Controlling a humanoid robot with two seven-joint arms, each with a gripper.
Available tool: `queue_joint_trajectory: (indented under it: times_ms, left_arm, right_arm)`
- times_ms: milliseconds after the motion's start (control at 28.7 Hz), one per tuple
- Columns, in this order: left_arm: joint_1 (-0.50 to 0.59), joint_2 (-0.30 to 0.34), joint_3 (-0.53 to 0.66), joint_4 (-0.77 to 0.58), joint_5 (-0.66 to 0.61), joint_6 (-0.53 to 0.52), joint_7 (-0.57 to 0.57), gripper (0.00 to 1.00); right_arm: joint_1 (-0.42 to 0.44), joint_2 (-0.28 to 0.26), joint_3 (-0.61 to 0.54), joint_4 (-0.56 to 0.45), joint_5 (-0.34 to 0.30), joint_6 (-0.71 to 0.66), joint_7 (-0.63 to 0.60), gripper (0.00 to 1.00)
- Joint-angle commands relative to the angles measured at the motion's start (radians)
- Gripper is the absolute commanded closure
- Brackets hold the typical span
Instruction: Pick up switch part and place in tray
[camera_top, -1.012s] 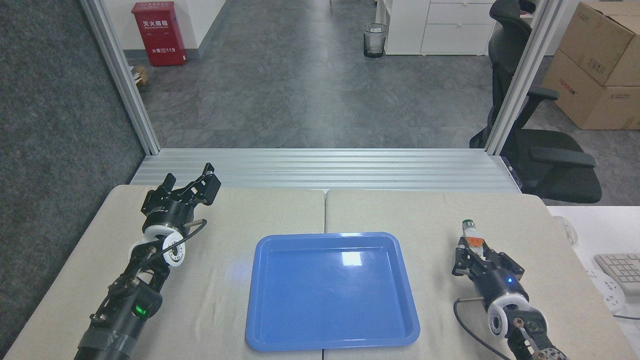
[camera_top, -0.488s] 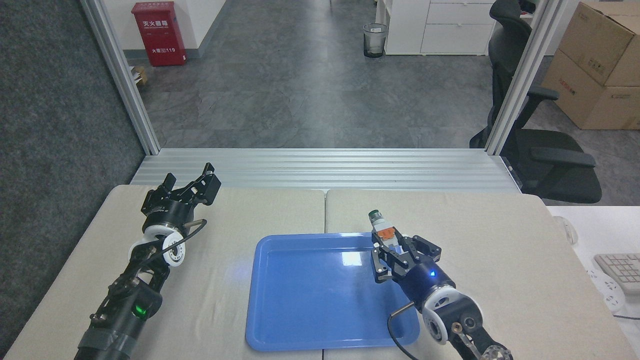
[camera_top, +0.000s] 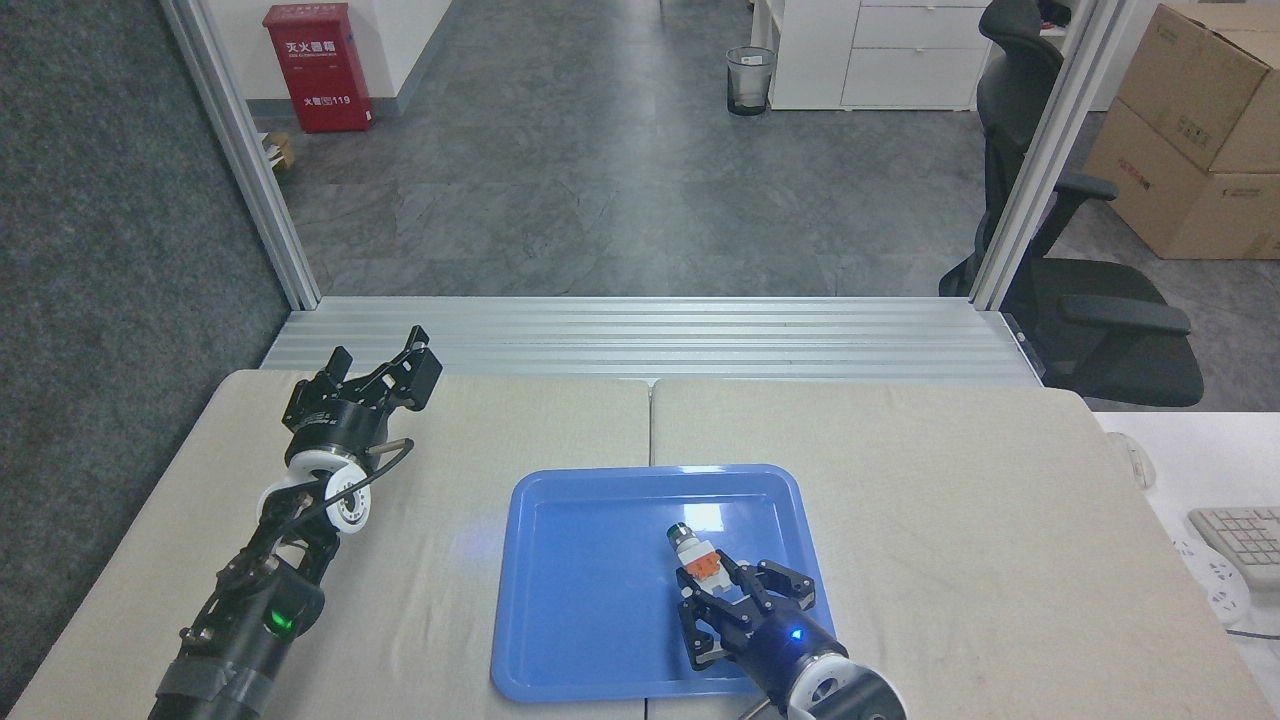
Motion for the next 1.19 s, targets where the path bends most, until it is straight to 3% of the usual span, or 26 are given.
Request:
queue_joint_trajectory:
  times_ms: [0,140,174,209,244,279,314,384,453,523,628,733,1012,1151]
  left_arm:
    - [0.000,0.000,-0.001,0.000,0.000,0.001,0.000,0.00]
    - [0.000,0.000,0.001,0.000,0.000,0.001,0.000,0.00]
    - [0.000,0.000,-0.001,0.000,0.000,0.001,0.000,0.00]
    - [0.000,0.000,0.001,0.000,0.000,0.001,0.000,0.00]
    - [0.000,0.000,-0.001,0.000,0.000,-0.001,0.000,0.00]
    - [0.000,0.000,-0.001,0.000,0.000,0.001,0.000,0.00]
    - [0.000,0.000,-0.001,0.000,0.000,0.001,0.000,0.00]
    - [0.000,-0.001,-0.001,0.000,0.000,0.001,0.000,0.00]
    - [0.000,0.000,-0.001,0.000,0.000,0.001,0.000,0.00]
    - [0.000,0.000,-0.001,0.000,0.000,0.001,0.000,0.00]
    - [0.000,0.000,-0.001,0.000,0.000,0.001,0.000,0.00]
    - [0.000,0.000,-0.001,0.000,0.000,0.001,0.000,0.00]
    - [0.000,0.000,0.001,0.000,0.000,0.001,0.000,0.00]
    - [0.000,0.000,-0.001,0.000,0.000,-0.001,0.000,0.00]
  right_arm:
    - [0.011,0.021,0.070,0.082,0.008,0.054,-0.001,0.26]
    - [0.008,0.024,0.035,0.080,-0.002,0.061,-0.007,0.16]
    - [0.005,0.032,0.000,0.082,-0.007,0.062,-0.015,0.09]
    - [-0.020,0.073,-0.076,0.080,-0.013,0.059,-0.033,0.03]
    - [-0.056,0.142,-0.176,0.079,-0.018,0.058,-0.065,0.02]
    - [-0.076,0.174,-0.236,0.079,-0.016,0.056,-0.082,0.02]
    - [-0.101,0.199,-0.297,0.079,-0.016,0.051,-0.100,0.03]
    - [-0.179,0.197,-0.393,0.079,-0.016,0.036,-0.130,0.03]
    - [-0.234,0.175,-0.430,0.083,-0.015,0.007,-0.136,0.03]
    - [-0.261,0.104,-0.434,0.096,-0.013,-0.025,-0.136,0.03]
    - [-0.265,-0.061,-0.434,0.143,-0.013,-0.031,-0.140,0.03]
    - [-0.268,-0.144,-0.438,0.217,-0.013,-0.025,-0.144,0.03]
    - [-0.282,-0.243,-0.467,0.303,-0.018,-0.027,-0.145,0.02]
    - [-0.284,-0.237,-0.499,0.314,-0.018,-0.027,-0.156,0.02]
